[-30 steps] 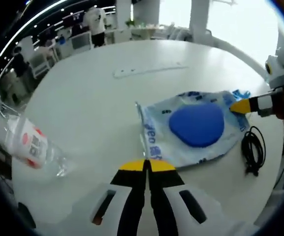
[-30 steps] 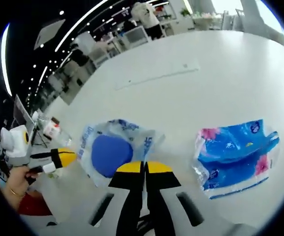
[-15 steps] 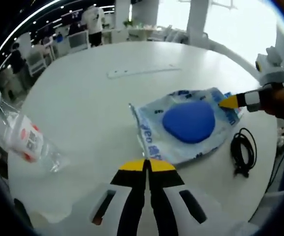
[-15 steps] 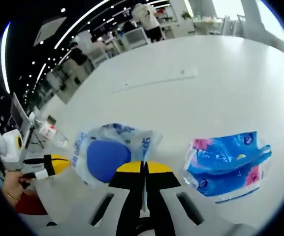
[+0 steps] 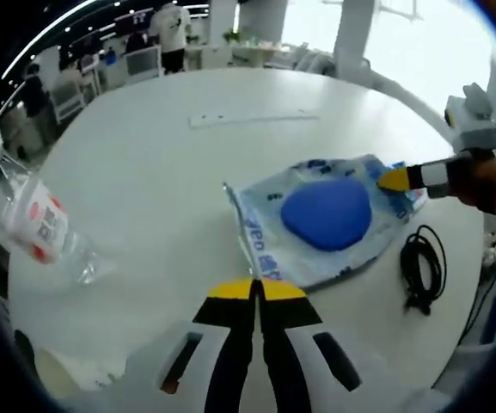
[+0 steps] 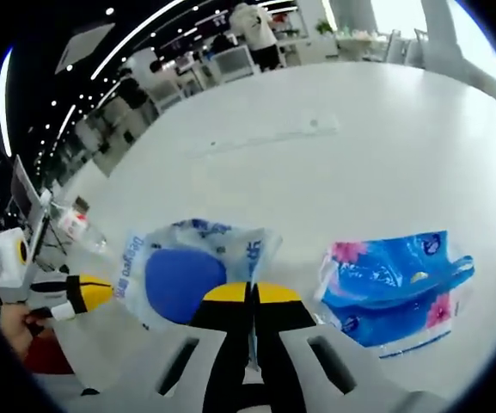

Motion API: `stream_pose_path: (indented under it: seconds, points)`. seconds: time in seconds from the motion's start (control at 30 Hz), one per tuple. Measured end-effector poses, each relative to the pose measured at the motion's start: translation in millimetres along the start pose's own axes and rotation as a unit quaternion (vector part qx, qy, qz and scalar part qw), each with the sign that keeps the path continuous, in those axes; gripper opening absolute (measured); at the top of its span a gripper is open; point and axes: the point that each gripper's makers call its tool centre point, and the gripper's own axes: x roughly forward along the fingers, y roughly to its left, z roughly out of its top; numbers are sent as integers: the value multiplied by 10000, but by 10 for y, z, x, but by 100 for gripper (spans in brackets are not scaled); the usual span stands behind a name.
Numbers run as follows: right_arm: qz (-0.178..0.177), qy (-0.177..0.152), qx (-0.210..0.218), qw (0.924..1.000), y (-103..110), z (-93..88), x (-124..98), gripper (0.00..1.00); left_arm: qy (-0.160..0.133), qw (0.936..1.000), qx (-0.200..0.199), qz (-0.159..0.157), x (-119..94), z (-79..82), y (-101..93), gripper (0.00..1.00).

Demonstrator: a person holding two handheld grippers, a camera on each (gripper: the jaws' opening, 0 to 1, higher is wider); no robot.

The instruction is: Arrange the tabletop items into an orderly group along one side of the table until the central work area is clear of visible clutter.

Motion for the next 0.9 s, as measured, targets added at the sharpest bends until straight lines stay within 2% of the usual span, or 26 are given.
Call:
stream_pose_path:
  seconds: [0.37, 0.53, 0.77, 0.9]
  points:
    - [56, 43, 126, 9999, -63, -111, 99, 1, 76, 9995, -299, -20, 58, -106, -17, 0]
    - [94, 6, 116, 9999, -64, -119, 96, 1, 98, 9995, -286, 27, 81, -139, 2, 0]
    - [69, 19, 34, 10000, -68, -147, 109, 2, 87, 9995, -314, 59, 92, -144, 15, 0]
    - [29, 73, -251, 9997, -86, -146, 131, 3, 134, 9994, -317, 76, 103, -161, 32, 0]
